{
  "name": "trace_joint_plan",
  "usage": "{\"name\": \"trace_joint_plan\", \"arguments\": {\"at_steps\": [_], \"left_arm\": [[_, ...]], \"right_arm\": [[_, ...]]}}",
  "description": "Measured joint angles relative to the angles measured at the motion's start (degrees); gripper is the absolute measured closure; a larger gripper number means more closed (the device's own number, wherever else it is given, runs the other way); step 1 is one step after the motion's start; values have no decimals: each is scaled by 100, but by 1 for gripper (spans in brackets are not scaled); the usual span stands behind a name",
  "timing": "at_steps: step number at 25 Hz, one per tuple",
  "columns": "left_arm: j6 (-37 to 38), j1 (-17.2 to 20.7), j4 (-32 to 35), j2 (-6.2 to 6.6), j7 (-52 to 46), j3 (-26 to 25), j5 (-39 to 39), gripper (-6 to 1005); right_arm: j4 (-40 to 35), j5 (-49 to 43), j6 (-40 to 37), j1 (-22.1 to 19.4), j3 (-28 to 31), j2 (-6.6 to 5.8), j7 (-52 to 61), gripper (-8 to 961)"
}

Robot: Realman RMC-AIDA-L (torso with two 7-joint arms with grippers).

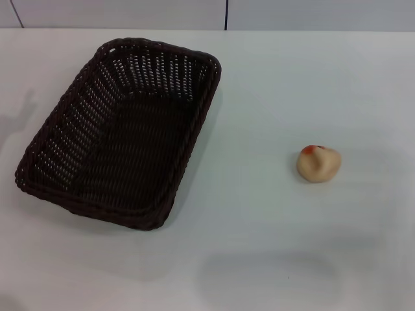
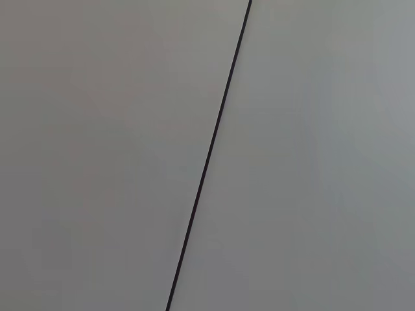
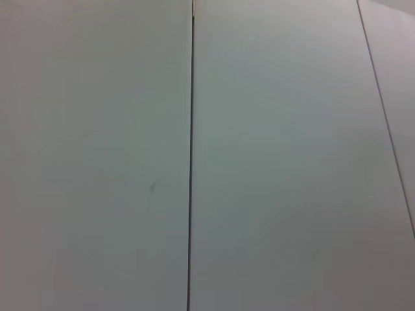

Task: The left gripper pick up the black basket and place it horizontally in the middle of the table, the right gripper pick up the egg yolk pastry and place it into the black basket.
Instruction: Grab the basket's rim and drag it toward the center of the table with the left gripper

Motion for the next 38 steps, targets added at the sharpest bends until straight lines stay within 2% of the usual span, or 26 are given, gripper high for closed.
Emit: {"name": "trace_joint_plan", "arguments": {"at_steps": [23, 24, 25, 26, 27, 31, 32, 34, 35, 36, 38], "left_arm": [[8, -48, -42, 9, -251, 27, 6, 192], [180, -37, -306, 13, -843, 151, 50, 193], [180, -37, -306, 13, -843, 151, 50, 195], [470, 14, -709, 25, -1562, 436, 79, 196], [470, 14, -709, 25, -1562, 436, 79, 198], [1206, 216, -1789, 111, -3421, 1299, 383, 204], [1437, 287, -2342, 177, -4303, 1584, 802, 206], [1559, 307, -2831, 239, -5147, 1718, 1347, 209], [1559, 307, -2831, 239, -5147, 1718, 1347, 211], [1584, 294, -3238, 286, -5881, 1747, 1933, 212], [1586, 281, -3433, 306, -6201, 1748, 2224, 216]], "right_arm": [[6, 0, -4, -3, 0, 6, 0, 439], [19, 0, -5, -14, 0, 9, 0, 439], [26, 0, -9, -18, 0, 9, 0, 439], [26, 0, -9, -18, 0, 9, 0, 439], [27, 0, -16, -23, 0, 9, 0, 439], [36, 0, -35, -41, 0, 9, 0, 439], [36, 0, -36, -45, 0, 9, 0, 439], [36, 0, -38, -50, -1, 9, 0, 439], [36, 0, -38, -50, -1, 9, 0, 439], [37, 0, -42, -59, -9, 9, 0, 439], [36, 0, -44, -65, -11, 9, 0, 439]]}}
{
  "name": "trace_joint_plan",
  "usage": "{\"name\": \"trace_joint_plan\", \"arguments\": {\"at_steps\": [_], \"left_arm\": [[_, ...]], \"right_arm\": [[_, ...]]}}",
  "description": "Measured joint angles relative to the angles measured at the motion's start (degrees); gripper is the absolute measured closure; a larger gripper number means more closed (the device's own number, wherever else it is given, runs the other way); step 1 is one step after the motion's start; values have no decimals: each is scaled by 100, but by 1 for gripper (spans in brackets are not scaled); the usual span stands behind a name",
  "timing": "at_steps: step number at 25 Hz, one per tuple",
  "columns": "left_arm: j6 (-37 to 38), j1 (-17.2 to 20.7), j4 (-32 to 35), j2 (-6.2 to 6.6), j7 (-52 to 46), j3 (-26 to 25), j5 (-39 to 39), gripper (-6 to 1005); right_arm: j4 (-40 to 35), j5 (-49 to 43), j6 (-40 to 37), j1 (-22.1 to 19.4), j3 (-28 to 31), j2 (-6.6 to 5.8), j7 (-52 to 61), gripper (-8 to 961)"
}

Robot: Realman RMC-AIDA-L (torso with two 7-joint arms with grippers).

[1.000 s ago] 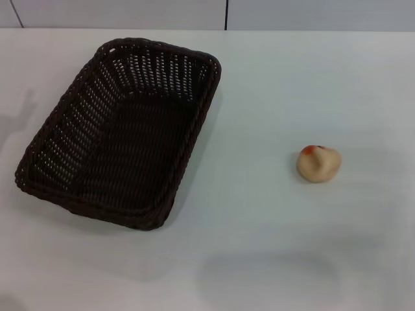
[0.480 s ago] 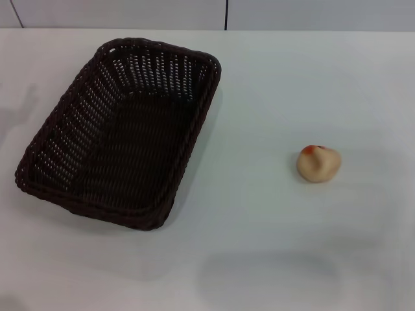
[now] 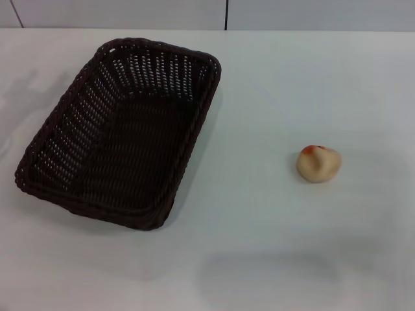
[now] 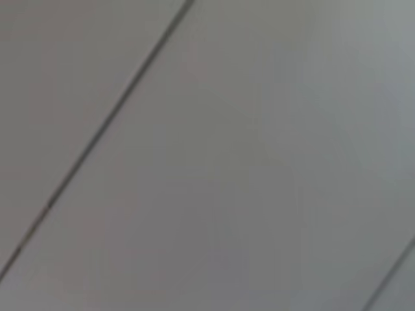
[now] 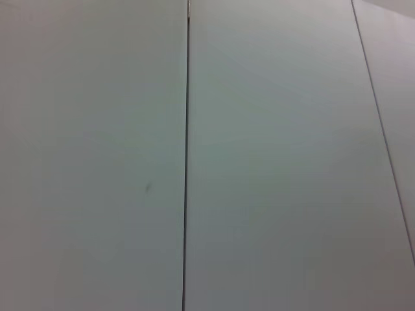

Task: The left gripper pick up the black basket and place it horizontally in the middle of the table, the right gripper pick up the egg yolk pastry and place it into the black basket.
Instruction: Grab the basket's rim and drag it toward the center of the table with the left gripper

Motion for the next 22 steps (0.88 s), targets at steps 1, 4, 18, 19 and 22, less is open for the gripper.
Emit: {"name": "trace_joint_plan", "arguments": {"at_steps": [1, 4, 18, 19, 22], "left_arm": [[1, -36, -435, 34, -652, 4, 671, 217], [-13, -95, -892, 49, -1307, 12, 1464, 222], [-766, -843, -2507, -214, -3067, 660, 5356, 244], [-816, -883, -2536, -236, -3071, 704, 5470, 246], [-918, -995, -2584, -260, -3123, 966, 5752, 251]], "right_arm": [[0, 0, -5, -12, -9, 2, 0, 439], [9, 0, -11, -25, -14, 6, 0, 439], [120, 0, -34, -126, -42, 9, 0, 440], [124, 0, -34, -131, -42, 8, 0, 440], [140, 0, -36, -149, -50, 9, 0, 440]]}}
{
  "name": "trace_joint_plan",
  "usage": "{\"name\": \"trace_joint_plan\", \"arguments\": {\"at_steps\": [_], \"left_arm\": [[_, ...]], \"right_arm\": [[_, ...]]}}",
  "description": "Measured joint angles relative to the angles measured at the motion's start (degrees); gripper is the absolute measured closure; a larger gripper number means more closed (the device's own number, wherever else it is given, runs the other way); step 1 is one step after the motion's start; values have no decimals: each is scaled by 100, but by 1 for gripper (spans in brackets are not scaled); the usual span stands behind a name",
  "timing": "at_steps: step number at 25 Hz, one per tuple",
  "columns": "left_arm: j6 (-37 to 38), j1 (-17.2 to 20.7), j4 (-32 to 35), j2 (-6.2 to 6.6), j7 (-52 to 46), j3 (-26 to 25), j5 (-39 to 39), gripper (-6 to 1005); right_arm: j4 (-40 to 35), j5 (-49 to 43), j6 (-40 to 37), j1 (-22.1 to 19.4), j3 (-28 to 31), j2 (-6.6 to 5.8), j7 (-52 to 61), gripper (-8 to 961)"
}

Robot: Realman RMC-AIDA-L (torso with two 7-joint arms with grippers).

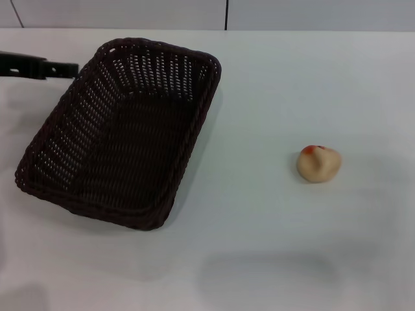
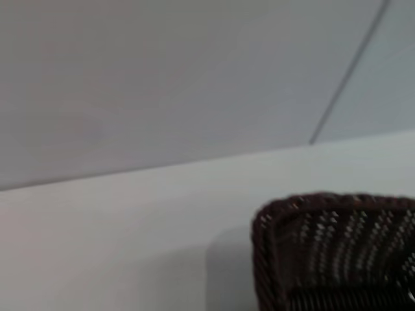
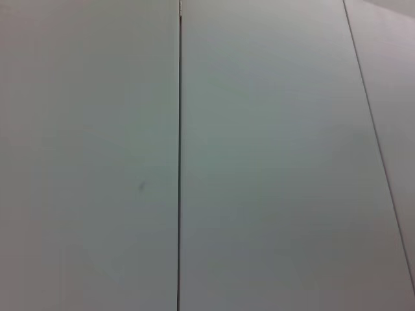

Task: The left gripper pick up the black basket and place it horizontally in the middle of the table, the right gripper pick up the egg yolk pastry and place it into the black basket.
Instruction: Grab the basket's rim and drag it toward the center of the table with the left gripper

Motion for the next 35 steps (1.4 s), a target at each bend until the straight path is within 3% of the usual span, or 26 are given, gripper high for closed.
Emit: {"name": "trace_joint_plan", "arguments": {"at_steps": [9, 21, 34, 35], "left_arm": [[22, -162, 218, -5, -72, 494, 300, 265], [357, -255, 779, -20, -32, 526, 559, 284], [340, -305, 873, -20, -72, 713, 812, 305], [340, -305, 873, -20, -72, 713, 812, 345]], "right_arm": [[36, 0, -24, -40, -68, 0, 0, 440], [47, 0, -83, -42, -143, 0, 0, 440], [44, 0, -83, -42, -150, 0, -1, 439], [44, 0, -83, -42, -150, 0, -1, 439]]}}
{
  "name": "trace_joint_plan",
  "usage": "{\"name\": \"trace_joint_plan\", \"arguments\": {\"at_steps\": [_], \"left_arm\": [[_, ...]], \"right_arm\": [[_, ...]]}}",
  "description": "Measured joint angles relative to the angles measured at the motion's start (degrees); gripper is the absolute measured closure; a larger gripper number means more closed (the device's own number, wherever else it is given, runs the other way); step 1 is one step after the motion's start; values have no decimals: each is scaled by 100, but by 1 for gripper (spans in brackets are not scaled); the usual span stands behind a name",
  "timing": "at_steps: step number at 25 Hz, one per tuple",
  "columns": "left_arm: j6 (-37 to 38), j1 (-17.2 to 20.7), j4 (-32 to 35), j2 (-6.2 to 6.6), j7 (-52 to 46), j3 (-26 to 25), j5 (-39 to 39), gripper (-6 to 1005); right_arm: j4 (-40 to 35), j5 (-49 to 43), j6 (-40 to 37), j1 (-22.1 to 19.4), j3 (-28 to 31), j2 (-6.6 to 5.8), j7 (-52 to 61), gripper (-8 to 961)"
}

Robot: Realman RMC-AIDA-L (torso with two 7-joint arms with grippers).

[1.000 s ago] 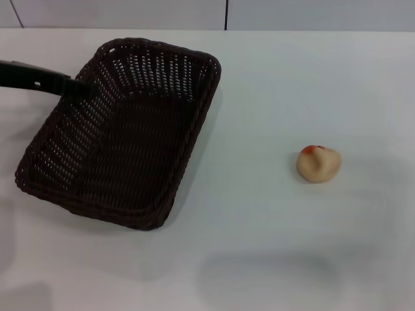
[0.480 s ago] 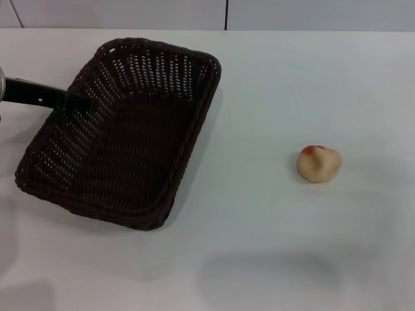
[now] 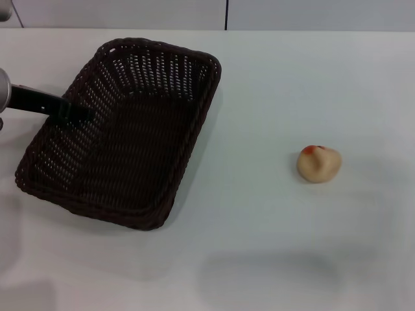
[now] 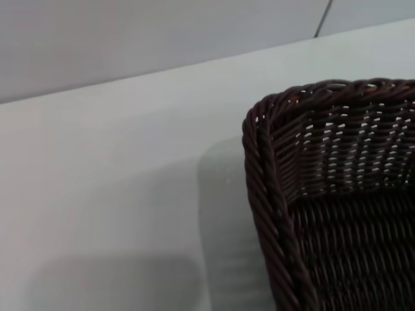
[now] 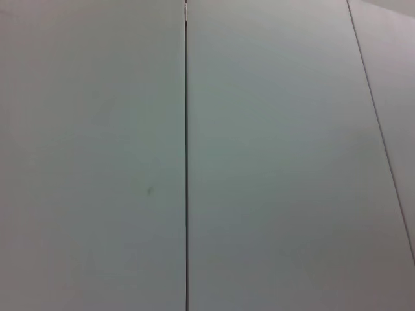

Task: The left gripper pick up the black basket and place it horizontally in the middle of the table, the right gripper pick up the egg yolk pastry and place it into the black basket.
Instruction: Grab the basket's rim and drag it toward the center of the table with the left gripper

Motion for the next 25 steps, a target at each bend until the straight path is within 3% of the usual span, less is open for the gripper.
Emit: {"name": "trace_joint_plan", "arguments": {"at_steps": [4, 13, 25], "left_arm": [[-7, 5, -34, 0, -2, 91, 10, 504], [-8, -7, -57, 0, 12, 105, -18, 739], [-406, -85, -755, 36, 320, -106, -204, 790]], "right_arm": [[0, 0, 1, 0, 0, 0, 0, 439], [0, 0, 2, -18, 0, 0, 0, 439], [0, 0, -49, -63, 1, 0, -2, 439]]}}
